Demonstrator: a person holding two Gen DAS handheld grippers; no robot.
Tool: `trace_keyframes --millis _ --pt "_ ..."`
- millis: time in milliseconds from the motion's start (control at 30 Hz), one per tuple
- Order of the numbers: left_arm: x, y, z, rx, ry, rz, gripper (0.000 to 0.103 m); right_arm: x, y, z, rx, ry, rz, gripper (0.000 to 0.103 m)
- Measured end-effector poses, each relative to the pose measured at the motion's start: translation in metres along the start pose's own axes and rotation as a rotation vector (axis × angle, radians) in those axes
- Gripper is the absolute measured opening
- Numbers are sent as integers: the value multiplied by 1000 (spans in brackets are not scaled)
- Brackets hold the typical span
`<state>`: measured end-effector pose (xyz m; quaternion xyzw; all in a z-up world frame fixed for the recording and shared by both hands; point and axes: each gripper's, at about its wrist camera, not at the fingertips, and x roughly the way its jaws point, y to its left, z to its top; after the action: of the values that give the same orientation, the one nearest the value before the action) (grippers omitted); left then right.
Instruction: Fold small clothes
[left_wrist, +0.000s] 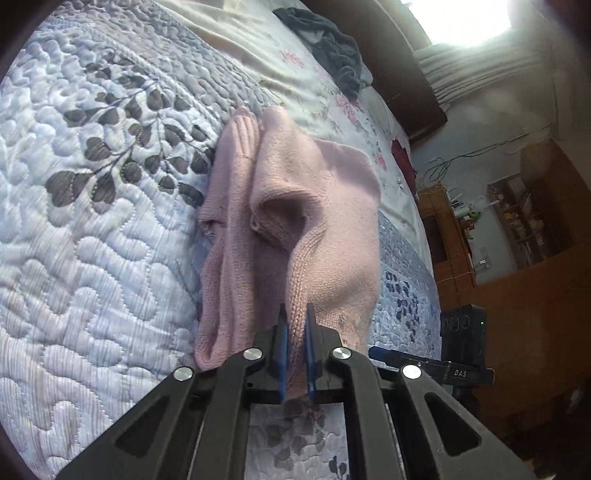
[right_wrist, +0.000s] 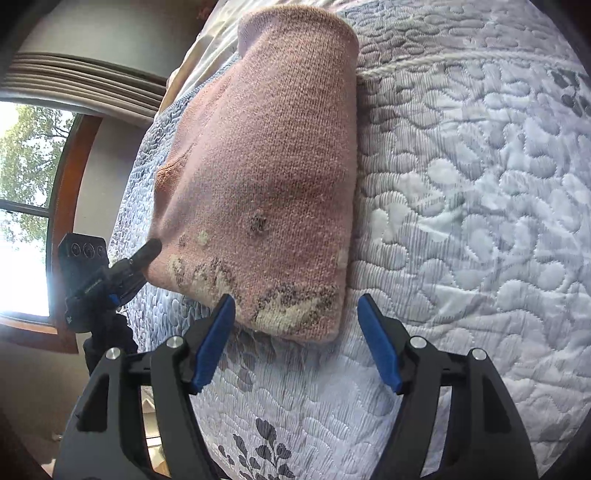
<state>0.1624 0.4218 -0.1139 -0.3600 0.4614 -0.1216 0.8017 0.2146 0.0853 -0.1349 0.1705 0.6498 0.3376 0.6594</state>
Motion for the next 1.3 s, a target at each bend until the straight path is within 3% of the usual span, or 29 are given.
trace_keyframes --millis 33,100,167,300,400,500,567,633,733,867,1033,1300 --pt "5 4 -3 -4 11 9 7 6 -1 0 10 11 9 68" --pt "14 10 -9 -9 19 15 7 15 -1 -1 6 14 -33 40" --pt "21 13 -14 0 21 30 7 19 -1 -3 -13 23 -87 27" --pt "26 18 -17 1 17 24 9 23 -7 -4 4 50 -107 23" --pt "21 11 -15 2 17 28 13 21 0 1 -29 59 -133 25" --pt "10 -4 -6 18 23 38 35 14 11 2 -80 43 -154 38" --pt "-2 -16 5 42 -21 72 63 5 17 6 -102 12 -148 49" --pt "-11 -23 19 39 -67 96 75 -6 20 12 -108 -23 -129 58" --pt "-7 -22 47 10 -88 139 77 -15 19 23 -102 -50 -110 59" --pt "15 -6 78 -38 -59 197 78 -19 17 37 -99 -60 -113 59" --pt "48 22 90 -149 6 91 78 -14 14 51 -102 -56 -104 60" --pt "85 9 95 -24 104 54 86 -5 -5 86 -16 -65 13 70"
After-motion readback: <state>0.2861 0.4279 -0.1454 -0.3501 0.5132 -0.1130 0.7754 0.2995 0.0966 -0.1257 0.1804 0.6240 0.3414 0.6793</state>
